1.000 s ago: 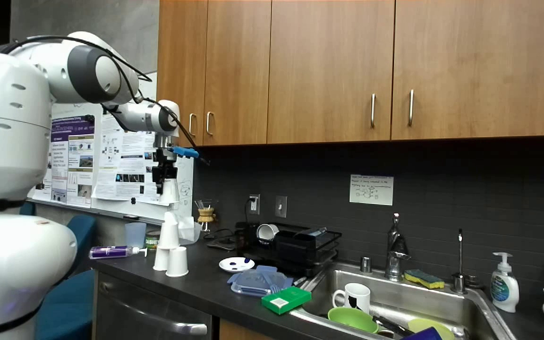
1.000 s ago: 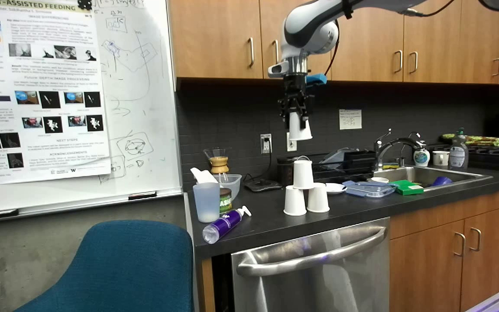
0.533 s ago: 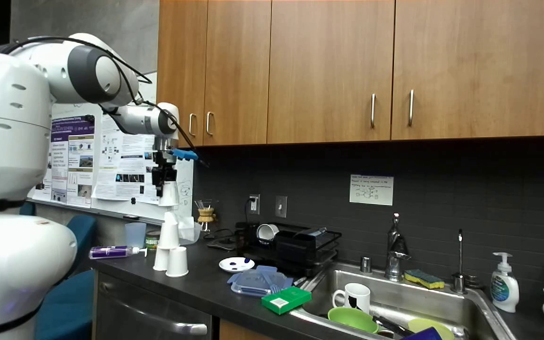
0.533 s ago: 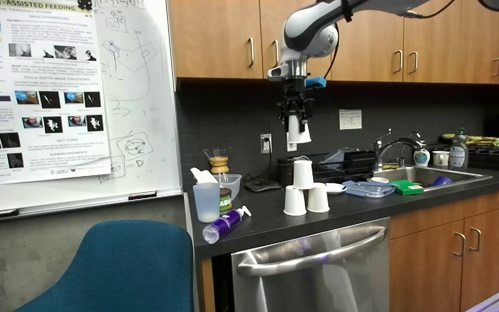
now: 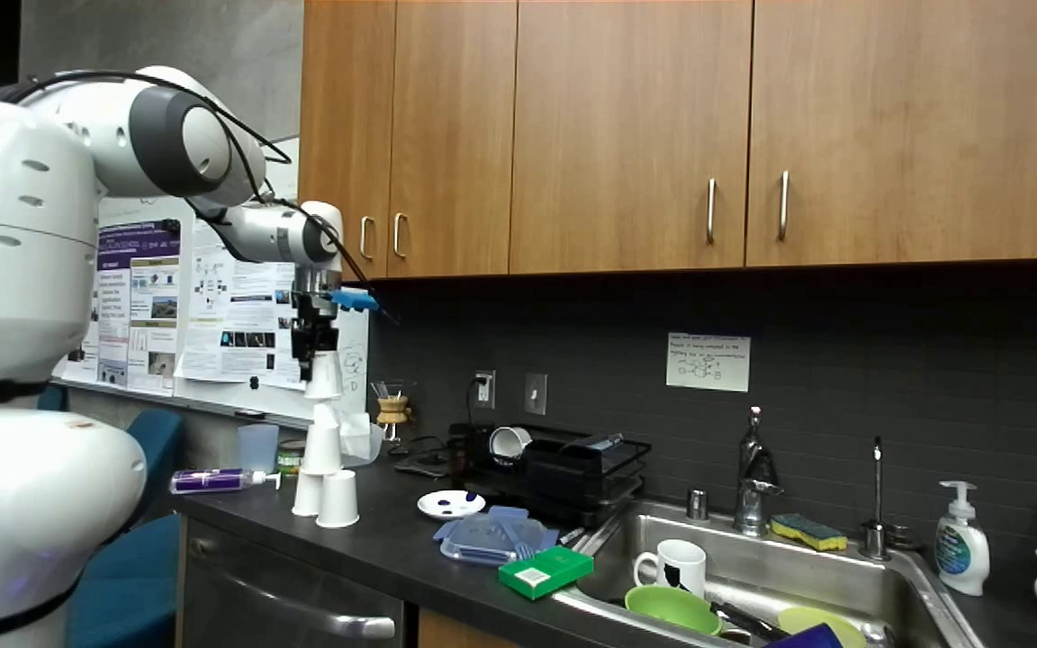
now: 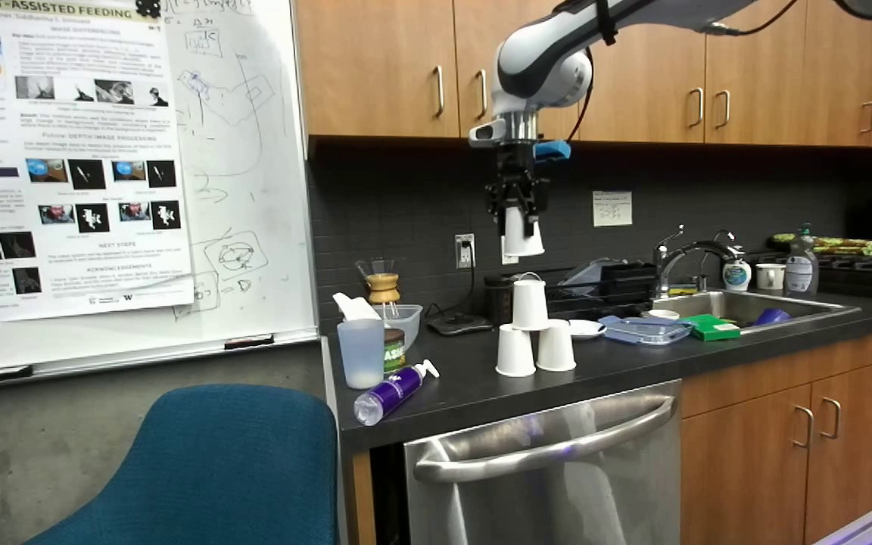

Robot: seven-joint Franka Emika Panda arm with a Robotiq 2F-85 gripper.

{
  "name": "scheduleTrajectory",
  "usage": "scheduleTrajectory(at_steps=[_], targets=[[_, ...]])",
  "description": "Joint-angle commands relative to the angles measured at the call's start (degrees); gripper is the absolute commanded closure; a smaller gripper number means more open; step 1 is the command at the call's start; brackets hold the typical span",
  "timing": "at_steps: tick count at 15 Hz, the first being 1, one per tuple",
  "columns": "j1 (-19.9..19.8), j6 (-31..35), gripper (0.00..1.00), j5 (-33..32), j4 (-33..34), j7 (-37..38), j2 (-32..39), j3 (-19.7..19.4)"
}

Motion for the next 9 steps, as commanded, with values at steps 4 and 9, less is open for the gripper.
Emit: scheduleTrajectory(at_steps=[4,9], targets=[[-1.26,1.61,0.58,1.39,-1.26,-2.14,-0.48,0.32],[-1.13,2.91,0.58,1.17,-1.99,-1.33,-0.49,0.42]])
